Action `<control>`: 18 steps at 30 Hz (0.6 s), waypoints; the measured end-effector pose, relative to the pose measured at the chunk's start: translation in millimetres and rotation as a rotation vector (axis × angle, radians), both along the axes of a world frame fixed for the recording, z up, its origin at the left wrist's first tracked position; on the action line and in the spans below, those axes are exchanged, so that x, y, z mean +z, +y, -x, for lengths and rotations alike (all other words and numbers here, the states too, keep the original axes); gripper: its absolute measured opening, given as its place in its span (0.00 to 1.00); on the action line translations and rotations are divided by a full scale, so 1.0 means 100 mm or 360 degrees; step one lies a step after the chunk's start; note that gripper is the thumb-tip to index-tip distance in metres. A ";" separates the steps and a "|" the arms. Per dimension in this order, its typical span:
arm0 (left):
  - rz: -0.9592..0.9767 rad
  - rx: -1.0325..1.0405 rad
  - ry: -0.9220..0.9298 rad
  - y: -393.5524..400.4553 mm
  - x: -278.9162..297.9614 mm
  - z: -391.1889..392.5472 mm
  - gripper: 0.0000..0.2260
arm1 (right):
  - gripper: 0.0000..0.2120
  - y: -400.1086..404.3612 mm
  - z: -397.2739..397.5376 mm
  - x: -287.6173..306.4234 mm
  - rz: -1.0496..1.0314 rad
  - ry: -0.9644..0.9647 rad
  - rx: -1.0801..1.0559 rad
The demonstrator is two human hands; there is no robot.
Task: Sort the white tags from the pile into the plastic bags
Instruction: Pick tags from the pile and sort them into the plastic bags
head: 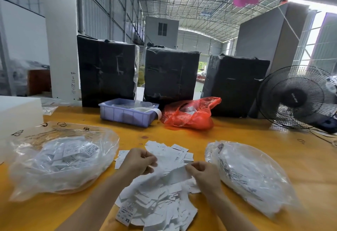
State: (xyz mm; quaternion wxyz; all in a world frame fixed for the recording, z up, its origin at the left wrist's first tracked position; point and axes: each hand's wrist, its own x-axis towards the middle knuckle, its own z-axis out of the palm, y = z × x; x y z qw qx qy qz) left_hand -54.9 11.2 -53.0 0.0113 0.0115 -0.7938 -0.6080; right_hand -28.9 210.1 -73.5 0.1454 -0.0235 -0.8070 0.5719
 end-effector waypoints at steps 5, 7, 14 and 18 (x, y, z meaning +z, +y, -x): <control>0.0025 0.0002 -0.0001 -0.01 -0.02 0.00 0.03 | 0.08 0.08 -0.01 0.02 0.0134 -0.0216 0.0048; 0.0046 0.0006 0.0020 -0.02 -0.03 -0.01 0.03 | 0.05 0.07 -0.02 0.02 0.0136 -0.0172 0.0061; 0.0087 -0.0014 0.0041 0.00 0.02 -0.04 0.08 | 0.13 0.13 0.05 0.07 0.0875 -0.0348 0.0174; 0.0133 -0.0070 -0.0004 0.06 0.05 -0.06 0.04 | 0.17 0.16 0.03 0.14 0.1487 -0.0563 0.0550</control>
